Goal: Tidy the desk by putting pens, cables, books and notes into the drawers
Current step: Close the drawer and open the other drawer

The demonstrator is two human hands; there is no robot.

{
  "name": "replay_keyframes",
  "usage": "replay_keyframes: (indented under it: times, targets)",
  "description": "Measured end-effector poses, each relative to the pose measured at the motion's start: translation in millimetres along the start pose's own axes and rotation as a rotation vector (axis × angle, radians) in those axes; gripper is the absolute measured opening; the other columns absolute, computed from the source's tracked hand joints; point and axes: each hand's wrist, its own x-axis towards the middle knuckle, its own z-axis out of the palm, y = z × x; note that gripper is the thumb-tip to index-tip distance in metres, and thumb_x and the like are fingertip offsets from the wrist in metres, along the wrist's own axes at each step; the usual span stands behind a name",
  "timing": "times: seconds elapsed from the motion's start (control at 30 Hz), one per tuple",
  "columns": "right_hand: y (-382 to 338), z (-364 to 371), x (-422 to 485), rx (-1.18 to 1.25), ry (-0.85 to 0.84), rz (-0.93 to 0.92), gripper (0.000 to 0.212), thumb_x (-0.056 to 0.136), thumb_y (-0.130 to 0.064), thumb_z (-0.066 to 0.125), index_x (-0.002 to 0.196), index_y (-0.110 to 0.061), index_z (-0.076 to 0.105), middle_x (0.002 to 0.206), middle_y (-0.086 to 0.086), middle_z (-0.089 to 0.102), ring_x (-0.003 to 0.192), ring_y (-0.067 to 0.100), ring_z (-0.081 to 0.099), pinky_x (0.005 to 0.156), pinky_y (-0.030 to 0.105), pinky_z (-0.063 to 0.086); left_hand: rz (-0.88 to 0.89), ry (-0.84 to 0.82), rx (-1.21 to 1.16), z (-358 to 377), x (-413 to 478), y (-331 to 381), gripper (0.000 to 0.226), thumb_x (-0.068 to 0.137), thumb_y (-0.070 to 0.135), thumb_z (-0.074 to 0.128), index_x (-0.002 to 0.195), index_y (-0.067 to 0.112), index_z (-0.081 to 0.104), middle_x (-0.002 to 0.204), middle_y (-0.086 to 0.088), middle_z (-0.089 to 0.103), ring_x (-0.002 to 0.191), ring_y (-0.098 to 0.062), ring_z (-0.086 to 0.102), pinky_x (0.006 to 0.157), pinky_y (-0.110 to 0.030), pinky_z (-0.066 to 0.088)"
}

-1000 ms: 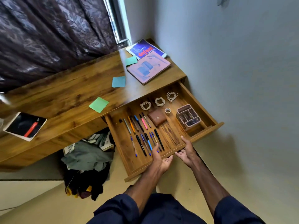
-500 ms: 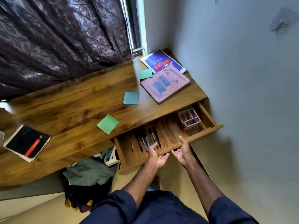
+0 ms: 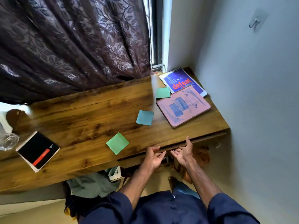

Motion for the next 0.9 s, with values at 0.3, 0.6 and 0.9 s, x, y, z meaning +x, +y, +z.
replay_keyframes:
  times: [0.3,0.6,0.9]
  targets:
    - [-21,27,24,-0.09,0.04,0.044,0.123,0.067,-0.08,0.064,0.16,-0.019,0.011,0.162,0.028,0.01,0.146,0.046,0.024,0.108,0.056,0.04,0.089,0.144,0.031,25,23,8,0.02,0.083,-0.011,0.042,0.073,0.001,0.053,0.102,-0.021,0.056,0.094,-0.035,0.054,0.104,-0.037,0.044]
    - [-35,11,32,-0.392,0.007,0.098,0.096,0.083,-0.071,0.059,0.158,-0.026,0.021,0.161,0.027,0.017,0.143,0.048,0.031,0.088,0.047,0.053,0.11,0.18,0.077,19,26,-3,0.016,0.087,-0.014,0.044,0.09,-0.004,0.057,0.108,-0.024,0.058,0.106,-0.034,0.058,0.089,-0.03,0.052]
    - [-42,7,28,-0.508,0.013,0.123,0.094,0.086,-0.068,0.057,0.159,-0.023,0.018,0.161,0.027,0.02,0.138,0.045,0.04,0.079,0.046,0.056,0.15,0.181,0.085,11,19,-7,0.019,0.089,-0.016,0.041,0.096,-0.008,0.057,0.106,-0.024,0.058,0.096,-0.027,0.061,0.085,-0.027,0.053]
